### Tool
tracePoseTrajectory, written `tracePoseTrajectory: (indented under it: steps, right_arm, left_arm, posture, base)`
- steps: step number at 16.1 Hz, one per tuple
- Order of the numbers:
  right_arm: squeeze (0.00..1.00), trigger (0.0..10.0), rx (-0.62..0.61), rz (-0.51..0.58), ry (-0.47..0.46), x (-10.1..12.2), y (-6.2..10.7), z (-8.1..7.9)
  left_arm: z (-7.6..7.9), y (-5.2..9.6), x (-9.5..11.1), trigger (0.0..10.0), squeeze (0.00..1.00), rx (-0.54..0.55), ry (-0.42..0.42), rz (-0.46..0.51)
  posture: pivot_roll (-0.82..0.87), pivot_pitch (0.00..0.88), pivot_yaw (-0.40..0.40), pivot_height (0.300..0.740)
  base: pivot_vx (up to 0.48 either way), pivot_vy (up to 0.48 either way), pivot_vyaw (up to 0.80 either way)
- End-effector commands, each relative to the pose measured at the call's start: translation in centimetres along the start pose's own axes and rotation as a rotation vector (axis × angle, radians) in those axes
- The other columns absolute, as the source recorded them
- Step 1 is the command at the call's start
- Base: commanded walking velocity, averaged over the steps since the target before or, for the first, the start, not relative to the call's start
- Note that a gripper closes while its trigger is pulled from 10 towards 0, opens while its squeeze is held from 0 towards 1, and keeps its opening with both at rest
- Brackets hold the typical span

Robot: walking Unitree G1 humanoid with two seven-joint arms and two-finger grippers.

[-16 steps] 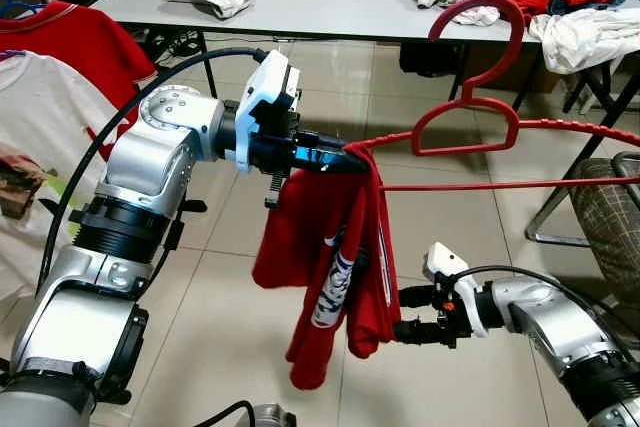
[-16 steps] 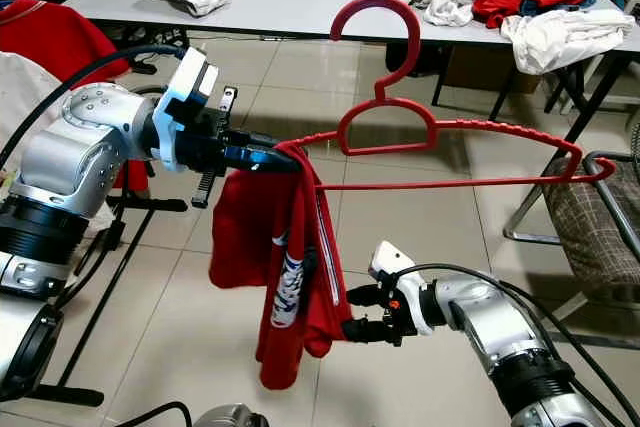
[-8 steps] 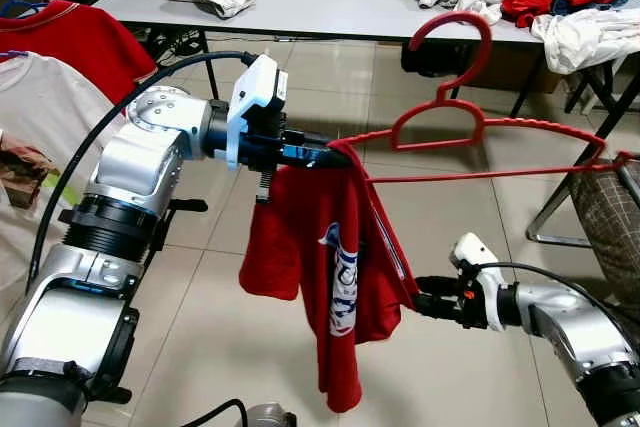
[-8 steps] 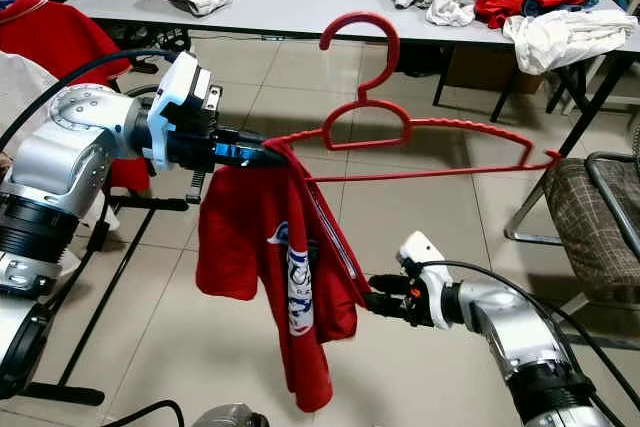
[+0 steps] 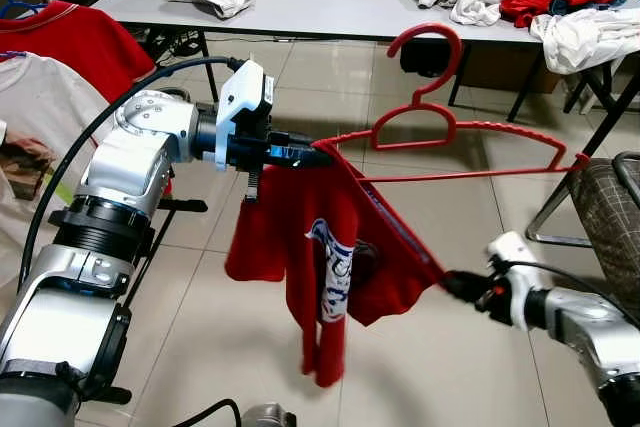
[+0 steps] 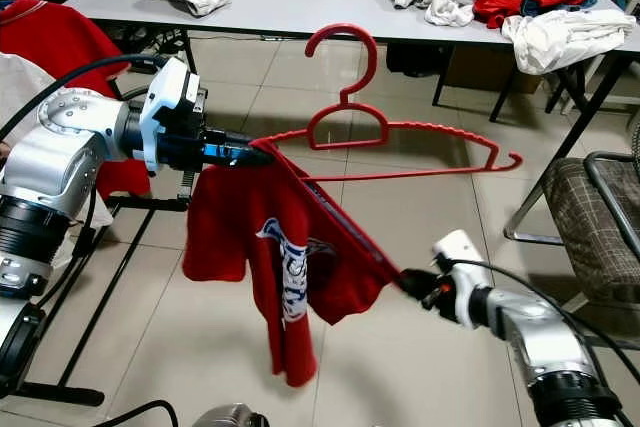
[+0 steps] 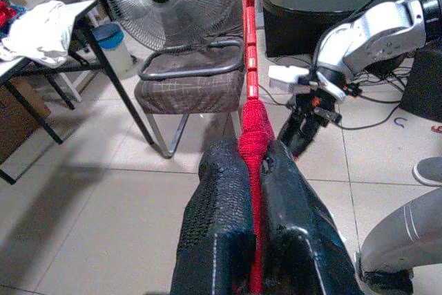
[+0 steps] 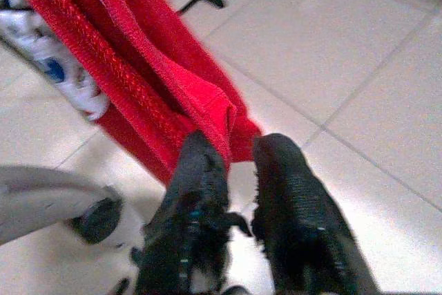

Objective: Hang hanger

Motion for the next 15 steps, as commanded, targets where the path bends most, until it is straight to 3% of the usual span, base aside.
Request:
tracePoseTrajectory:
  steps: [1, 7, 11, 13, 15]
  right_arm:
    - [0.00, 0.0, -0.090, -0.017, -0.050, -1.0, 0.5, 1.2]
    - [0.00, 0.0, -0.275, 0.235, -0.220, 1.6, 1.3, 3.4]
    - [0.00, 0.0, -0.368, 0.385, -0.343, 3.3, 3.0, 5.4]
    - [0.00, 0.0, -0.401, 0.483, -0.421, 4.8, 4.6, 6.6]
    - [0.00, 0.0, -0.402, 0.498, -0.409, 5.5, 5.2, 6.7]
  left_arm:
    - [-0.7, 1.5, 0.6, 0.0, 0.00, 0.073, -0.037, 0.009]
    - [0.9, 1.6, -1.7, 0.0, 0.00, 0.098, 0.011, -0.030]
    - [1.7, 2.3, -3.3, 0.0, 0.00, 0.107, 0.018, -0.101]
    - [3.2, 2.3, -4.4, 0.0, 0.00, 0.065, 0.039, -0.154]
    - [3.8, 2.3, -5.1, 0.0, 0.00, 0.043, 0.036, -0.199]
  posture:
    - [0.00, 0.000, 0.051, 0.740]
    - [0.01, 0.000, 0.044, 0.740]
    - [0.01, 0.000, 0.044, 0.740]
    - [0.00, 0.000, 0.046, 0.740]
    - [0.00, 0.000, 0.045, 0.740]
  base:
    - [0.000, 0.000, 0.00]
    - [0.000, 0.000, 0.00]
    - [0.000, 0.000, 0.00]
    - [0.000, 0.000, 0.00]
    - [0.000, 0.000, 0.00]
Point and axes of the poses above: a point about 5 cm out from each wrist's last joint towards the gripper, its own y axis pointing back from the gripper into the wrist, its own x axis along the axis of the wrist's last joint, z = x × y, the point moved 3 cm from there along -y, pointing out of the wrist towards the gripper, and after that the axes turned 3 degrees about -y, right-handed, at the moved point
